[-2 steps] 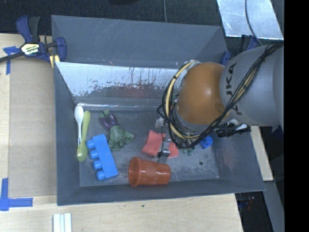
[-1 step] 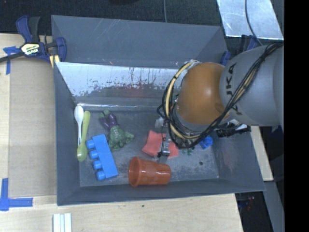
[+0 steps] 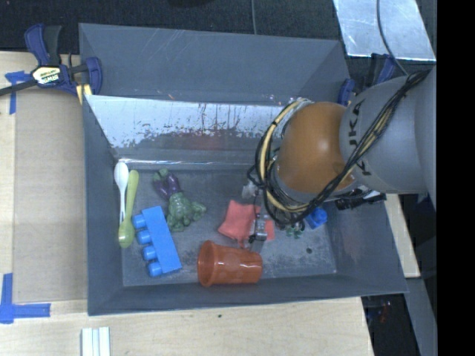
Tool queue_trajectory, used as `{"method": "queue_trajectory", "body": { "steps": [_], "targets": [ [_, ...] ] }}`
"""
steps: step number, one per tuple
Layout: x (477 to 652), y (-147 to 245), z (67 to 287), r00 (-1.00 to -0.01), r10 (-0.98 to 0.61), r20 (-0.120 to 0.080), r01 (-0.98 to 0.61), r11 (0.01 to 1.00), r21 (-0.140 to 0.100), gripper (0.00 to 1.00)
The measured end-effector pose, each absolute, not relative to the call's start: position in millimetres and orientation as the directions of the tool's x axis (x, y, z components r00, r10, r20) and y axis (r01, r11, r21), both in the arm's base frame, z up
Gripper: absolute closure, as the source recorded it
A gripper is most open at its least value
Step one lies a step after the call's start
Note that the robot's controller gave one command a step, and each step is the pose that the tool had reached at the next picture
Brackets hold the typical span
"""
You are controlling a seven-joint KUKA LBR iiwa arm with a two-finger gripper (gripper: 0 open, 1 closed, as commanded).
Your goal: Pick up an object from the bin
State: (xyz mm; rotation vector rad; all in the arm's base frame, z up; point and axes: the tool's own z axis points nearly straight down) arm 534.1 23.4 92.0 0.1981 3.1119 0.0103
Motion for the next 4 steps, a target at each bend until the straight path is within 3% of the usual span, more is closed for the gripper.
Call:
{"method": "queue_trajectory", "body": {
  "steps": [1,2,3,4],
  "targets": [
    [546.1,15.4,73.6,-0.992,0.125,-0.029,0.124,0.992,0.010,1.00],
    [546.1,15.4,73.6,-0.992,0.125,-0.029,0.125,0.992,0.010,1.00],
    [552.3,34.7,124.6,-0.986,-0.167,-0.025,-0.167,0.986,0.001,1.00],
    [559.6,31.2,175.8,-0.984,-0.175,-0.030,-0.176,0.984,0.001,1.00]
  ]
}}
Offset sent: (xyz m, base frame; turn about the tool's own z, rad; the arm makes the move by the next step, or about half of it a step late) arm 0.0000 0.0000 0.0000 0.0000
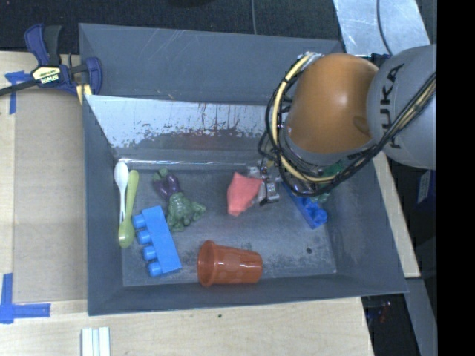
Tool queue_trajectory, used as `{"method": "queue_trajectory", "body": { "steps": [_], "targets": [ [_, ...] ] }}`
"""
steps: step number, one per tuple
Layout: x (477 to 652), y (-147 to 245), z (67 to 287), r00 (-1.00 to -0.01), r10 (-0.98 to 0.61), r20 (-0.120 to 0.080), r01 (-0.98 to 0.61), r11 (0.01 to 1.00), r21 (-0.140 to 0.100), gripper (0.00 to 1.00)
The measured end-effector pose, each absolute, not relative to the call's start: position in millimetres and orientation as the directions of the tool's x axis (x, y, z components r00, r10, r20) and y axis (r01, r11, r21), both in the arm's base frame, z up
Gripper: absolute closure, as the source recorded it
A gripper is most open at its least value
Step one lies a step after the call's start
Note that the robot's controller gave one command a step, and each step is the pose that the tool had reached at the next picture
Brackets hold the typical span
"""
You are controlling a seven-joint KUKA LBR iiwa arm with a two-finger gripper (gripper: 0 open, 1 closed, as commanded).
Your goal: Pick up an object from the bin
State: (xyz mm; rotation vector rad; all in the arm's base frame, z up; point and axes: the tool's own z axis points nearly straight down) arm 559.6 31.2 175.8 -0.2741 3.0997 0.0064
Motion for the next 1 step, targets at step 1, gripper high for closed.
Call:
{"method": "queue_trajectory", "body": {
  "steps": [1],
  "targets": [
    [543.5,47.6,237.6,-0.999,-0.044,-0.031,-0.044,0.999,0.006,1.00]
  ]
}}
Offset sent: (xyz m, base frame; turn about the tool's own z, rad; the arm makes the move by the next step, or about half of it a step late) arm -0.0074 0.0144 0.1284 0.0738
